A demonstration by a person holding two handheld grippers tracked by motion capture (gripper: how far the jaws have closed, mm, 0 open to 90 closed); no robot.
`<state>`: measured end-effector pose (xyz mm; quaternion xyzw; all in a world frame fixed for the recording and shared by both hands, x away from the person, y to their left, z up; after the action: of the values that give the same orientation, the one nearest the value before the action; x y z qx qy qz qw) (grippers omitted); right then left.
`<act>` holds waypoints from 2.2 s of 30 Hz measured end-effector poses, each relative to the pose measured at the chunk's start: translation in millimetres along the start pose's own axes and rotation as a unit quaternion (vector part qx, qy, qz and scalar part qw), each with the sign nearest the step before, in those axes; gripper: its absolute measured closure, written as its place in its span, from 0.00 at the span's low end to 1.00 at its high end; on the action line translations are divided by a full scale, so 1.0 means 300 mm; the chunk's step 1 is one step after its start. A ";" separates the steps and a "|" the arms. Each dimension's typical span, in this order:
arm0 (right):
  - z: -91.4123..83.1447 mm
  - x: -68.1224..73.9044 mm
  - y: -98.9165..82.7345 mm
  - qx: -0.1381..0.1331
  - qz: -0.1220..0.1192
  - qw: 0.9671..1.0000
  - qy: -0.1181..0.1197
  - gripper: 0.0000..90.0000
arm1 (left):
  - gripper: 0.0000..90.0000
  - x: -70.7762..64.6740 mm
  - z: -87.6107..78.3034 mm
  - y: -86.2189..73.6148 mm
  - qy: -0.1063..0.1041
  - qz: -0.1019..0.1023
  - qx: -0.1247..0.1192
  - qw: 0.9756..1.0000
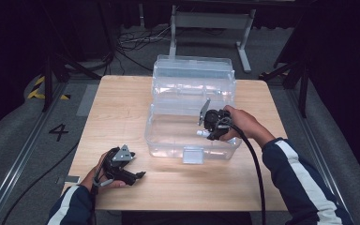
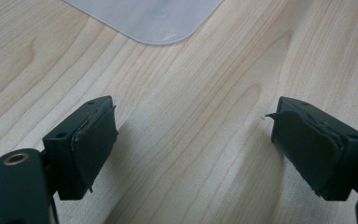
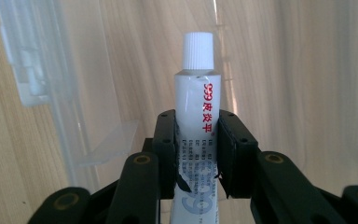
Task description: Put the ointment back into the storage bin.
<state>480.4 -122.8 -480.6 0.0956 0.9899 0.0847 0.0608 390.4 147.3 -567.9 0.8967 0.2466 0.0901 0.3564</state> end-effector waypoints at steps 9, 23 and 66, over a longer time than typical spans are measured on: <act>0.050 0.005 -0.016 0.013 0.000 1.000 0.010 0.79 | 0.16 0.000 0.000 0.000 0.000 0.000 0.000 1.000; 0.071 0.024 -0.027 0.019 -0.005 0.999 0.028 0.79 | 0.16 0.000 0.000 0.000 -0.001 0.000 0.000 1.000; -0.233 -0.064 -0.125 -0.279 0.062 0.954 -0.091 0.53 | 0.26 -0.012 -0.092 0.160 0.051 0.016 -0.024 0.998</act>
<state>482.9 -173.9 -417.1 0.1437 0.9093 0.3517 0.1698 396.3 131.9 -514.9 0.8859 0.2479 0.1475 0.3632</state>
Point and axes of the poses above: each handheld gripper's, and its own axes: z roughly forward along the jaws, y roughly out of its top, x roughly to its left, the point moved 10 cm from there along z, roughly forward along the jaws, and after that the axes turned 2 degrees about z, right-handed, at the moved point
